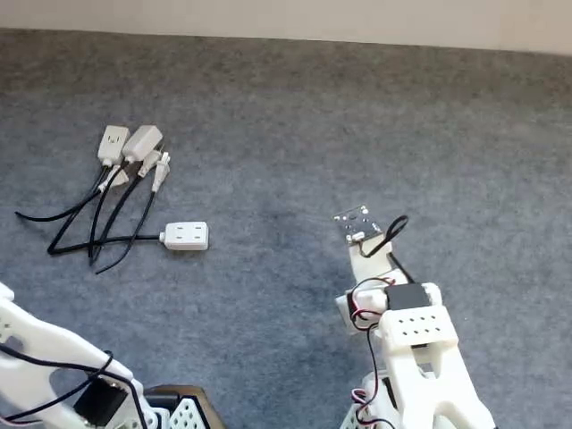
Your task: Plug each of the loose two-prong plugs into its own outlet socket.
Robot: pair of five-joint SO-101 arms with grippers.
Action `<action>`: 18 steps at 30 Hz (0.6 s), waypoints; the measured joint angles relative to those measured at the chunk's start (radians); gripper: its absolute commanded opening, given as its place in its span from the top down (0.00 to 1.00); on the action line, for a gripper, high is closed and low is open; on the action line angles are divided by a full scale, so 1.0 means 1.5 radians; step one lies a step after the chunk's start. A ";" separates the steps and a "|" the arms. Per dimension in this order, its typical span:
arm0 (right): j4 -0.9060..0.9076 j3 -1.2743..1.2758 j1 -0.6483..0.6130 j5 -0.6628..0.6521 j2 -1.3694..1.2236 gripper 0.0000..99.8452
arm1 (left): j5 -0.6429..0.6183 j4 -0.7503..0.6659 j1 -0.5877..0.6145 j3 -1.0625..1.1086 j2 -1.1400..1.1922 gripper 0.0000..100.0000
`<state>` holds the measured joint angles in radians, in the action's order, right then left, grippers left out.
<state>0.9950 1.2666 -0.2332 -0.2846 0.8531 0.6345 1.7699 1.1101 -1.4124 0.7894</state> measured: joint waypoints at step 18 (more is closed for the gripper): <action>0.000 0.016 -0.001 0.000 0.000 0.66 | -0.046 0.003 -0.391 0.382 -0.243 0.77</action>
<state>0.9950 1.2912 -0.2348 -0.2846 0.8531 0.5654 1.7745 0.5240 -0.8401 0.4242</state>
